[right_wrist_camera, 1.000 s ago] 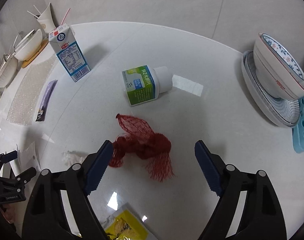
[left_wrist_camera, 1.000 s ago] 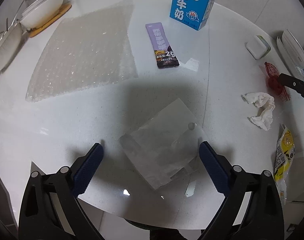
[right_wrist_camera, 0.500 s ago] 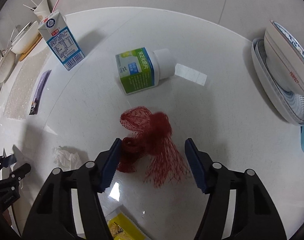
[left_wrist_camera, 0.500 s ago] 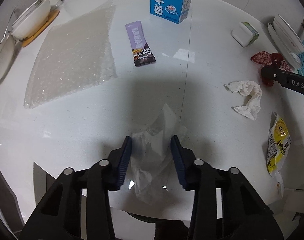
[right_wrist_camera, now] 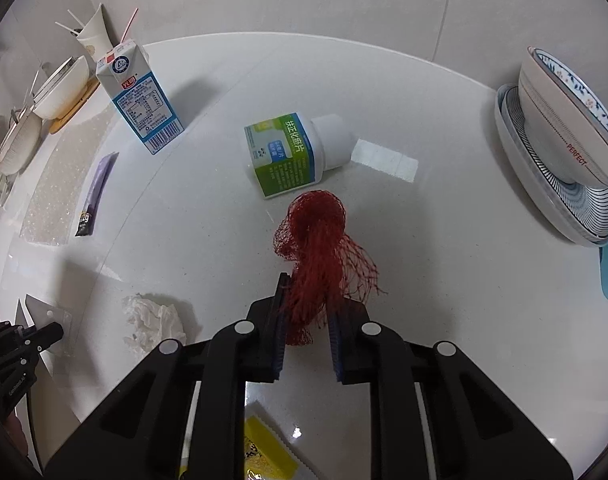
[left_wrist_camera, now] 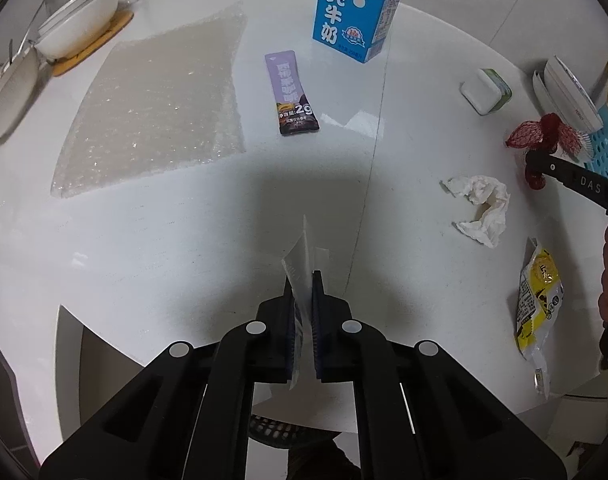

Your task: Collect trash

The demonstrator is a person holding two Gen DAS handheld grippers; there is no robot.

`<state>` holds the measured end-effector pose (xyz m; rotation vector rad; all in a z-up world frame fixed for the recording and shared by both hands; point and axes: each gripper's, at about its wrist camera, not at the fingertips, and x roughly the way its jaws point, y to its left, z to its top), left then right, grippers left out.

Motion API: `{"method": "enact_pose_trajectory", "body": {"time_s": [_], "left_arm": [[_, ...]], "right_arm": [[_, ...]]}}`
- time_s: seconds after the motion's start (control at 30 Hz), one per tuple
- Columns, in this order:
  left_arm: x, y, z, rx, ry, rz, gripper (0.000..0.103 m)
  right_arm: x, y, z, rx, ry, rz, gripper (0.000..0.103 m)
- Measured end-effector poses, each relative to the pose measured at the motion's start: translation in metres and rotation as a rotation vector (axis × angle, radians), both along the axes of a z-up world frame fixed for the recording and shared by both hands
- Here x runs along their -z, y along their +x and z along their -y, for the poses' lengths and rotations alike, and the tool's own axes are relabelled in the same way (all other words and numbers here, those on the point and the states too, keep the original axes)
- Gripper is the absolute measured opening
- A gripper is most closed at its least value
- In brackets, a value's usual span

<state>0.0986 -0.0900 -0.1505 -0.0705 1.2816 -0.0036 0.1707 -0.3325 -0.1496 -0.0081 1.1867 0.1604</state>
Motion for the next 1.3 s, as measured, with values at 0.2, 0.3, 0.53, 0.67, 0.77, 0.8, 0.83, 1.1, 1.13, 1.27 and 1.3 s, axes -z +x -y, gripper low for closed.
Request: {"method": "enact_pose_trajectory", "body": {"time_s": [0.2, 0.3, 0.53, 0.67, 0.77, 0.8, 0.83, 1.1, 1.13, 1.27, 1.3], "left_arm": [[-0.011, -0.002, -0.006, -0.023, -0.019, 0.041, 0.005], [-0.016, -0.002, -0.006, -0.016, -0.04, 0.043, 0.005], [-0.031, -0.009, 0.001, 0.021, -0.028, 0.073, 0.005], [-0.04, -0.01, 0.002, 0.031, -0.027, 0.091, 0.005], [-0.047, -0.014, 0.0, 0.036, -0.028, 0.107, 0.005], [-0.049, -0.015, -0.001, 0.04, -0.03, 0.113, 0.005], [-0.051, -0.016, -0.001, 0.041, -0.032, 0.119, 0.005], [-0.063, -0.033, -0.007, 0.04, -0.042, 0.147, 0.005], [-0.065, -0.037, -0.007, 0.042, -0.041, 0.151, 0.005], [-0.07, -0.051, -0.01, 0.051, -0.042, 0.16, 0.005], [-0.071, -0.054, -0.011, 0.053, -0.043, 0.162, 0.005]], "right_arm": [[-0.012, -0.011, 0.003, 0.02, 0.006, 0.021, 0.016], [-0.021, -0.015, 0.007, 0.034, 0.011, 0.034, 0.016], [-0.038, -0.026, -0.005, 0.029, 0.005, 0.059, 0.016], [-0.049, -0.033, -0.011, 0.023, 0.0, 0.076, 0.016], [-0.056, -0.042, -0.014, 0.025, -0.002, 0.086, 0.016], [-0.057, -0.045, -0.015, 0.024, -0.001, 0.087, 0.016], [-0.059, -0.048, -0.017, 0.023, -0.001, 0.09, 0.016], [-0.076, -0.081, -0.025, 0.019, 0.003, 0.108, 0.016], [-0.078, -0.085, -0.027, 0.019, 0.002, 0.114, 0.016], [-0.085, -0.103, -0.034, 0.021, 0.01, 0.125, 0.016], [-0.088, -0.108, -0.036, 0.023, 0.018, 0.126, 0.016]]}}
